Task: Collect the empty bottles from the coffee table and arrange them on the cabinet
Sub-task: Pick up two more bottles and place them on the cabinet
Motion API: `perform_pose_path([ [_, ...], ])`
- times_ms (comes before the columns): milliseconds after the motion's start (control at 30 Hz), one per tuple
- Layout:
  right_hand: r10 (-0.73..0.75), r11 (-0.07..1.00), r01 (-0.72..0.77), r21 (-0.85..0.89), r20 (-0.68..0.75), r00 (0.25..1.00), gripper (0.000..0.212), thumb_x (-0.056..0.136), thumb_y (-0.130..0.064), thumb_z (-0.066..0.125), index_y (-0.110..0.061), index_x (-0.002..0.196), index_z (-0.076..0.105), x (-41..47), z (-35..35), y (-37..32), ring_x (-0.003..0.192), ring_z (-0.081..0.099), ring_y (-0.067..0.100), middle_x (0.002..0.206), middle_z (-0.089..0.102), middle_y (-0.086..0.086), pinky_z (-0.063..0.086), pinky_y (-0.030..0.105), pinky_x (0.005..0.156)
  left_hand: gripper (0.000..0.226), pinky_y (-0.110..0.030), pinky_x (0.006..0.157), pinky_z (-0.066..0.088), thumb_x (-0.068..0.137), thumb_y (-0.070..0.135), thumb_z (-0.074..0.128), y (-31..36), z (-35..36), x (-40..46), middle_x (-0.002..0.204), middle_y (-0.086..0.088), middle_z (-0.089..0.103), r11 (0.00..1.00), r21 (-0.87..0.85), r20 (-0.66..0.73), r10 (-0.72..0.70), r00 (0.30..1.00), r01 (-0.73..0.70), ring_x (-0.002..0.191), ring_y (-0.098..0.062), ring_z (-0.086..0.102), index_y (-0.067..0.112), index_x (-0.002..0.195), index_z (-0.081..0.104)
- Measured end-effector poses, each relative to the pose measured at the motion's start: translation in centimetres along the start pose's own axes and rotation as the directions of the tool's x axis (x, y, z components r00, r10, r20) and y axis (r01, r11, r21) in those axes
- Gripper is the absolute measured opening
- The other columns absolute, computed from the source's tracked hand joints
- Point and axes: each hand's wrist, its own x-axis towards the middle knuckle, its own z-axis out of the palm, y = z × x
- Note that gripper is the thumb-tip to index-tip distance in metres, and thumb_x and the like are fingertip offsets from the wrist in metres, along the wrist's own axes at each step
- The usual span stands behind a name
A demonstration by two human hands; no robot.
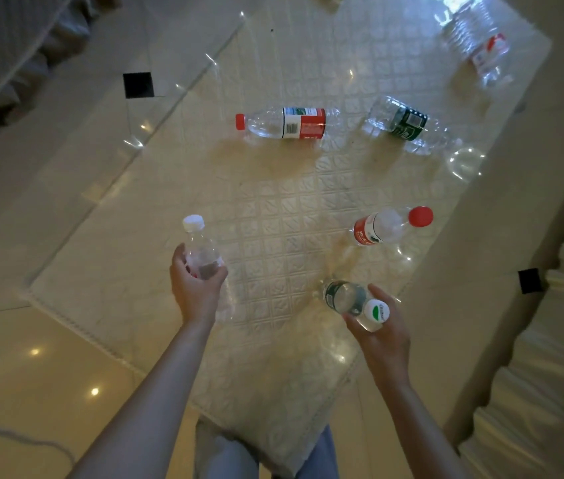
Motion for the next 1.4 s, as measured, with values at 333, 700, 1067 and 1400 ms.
perform_pose_path([
  [333,0.068,0.998,-0.066,-0.017,0.124,0.99,0.07,0.064,-0.013,0.083,-0.033,0.124,0.054,0.5,-0.2,-0.4,0.099,0.054,-0.012,0.107,0.058,-0.024,0.04,-0.001,0.075,0.077,-0.022,0.087,0.041,0.056,0.022,0.089,0.1,-4.1,-5.8,0.119,0.002,0.051,0.937,0.175,0.259,0.252,0.932,-0.302,0.105,-0.008,0.049,0.024,0.122,0.047],
  [700,-0.014,0.997,0.014,-0.071,-0.002,1.0,0.063,0.061,-0.014,0.08,-0.04,0.113,0.055,-1.9,1.0,0.5,0.087,0.056,-0.007,0.098,0.061,-0.023,0.051,0.023,0.075,0.072,-0.038,0.088,0.049,0.057,0.013,0.089,-0.6,-7.3,-8.6,0.119,0.007,0.054,0.83,0.139,0.414,0.447,0.793,-0.54,0.11,-0.011,0.052,0.012,0.12,0.055],
  [1067,-0.146,0.989,0.146,-0.011,-0.098,0.984,0.066,0.059,-0.019,0.085,-0.039,0.114,0.056,-12.5,-4.2,-2.6,0.088,0.058,-0.008,0.097,0.06,-0.027,0.047,0.011,0.074,0.073,-0.04,0.092,0.048,0.058,0.014,0.088,4.4,-11.5,-15.9,0.12,-0.005,0.057,0.717,0.071,0.445,0.599,0.665,-0.693,0.111,-0.018,0.053,0.008,0.122,0.054],
  [1400,-0.216,0.969,0.235,0.072,-0.205,0.955,0.061,0.055,-0.021,0.086,-0.034,0.11,0.061,-24.3,-16.3,-2.5,0.089,0.062,-0.001,0.098,0.064,-0.023,0.048,0.013,0.076,0.072,-0.023,0.092,0.042,0.059,0.013,0.087,9.2,-15.9,-30.4,0.12,0.007,0.055,0.642,-0.065,0.45,0.702,0.552,-0.764,0.111,-0.009,0.052,0.017,0.123,0.054],
])
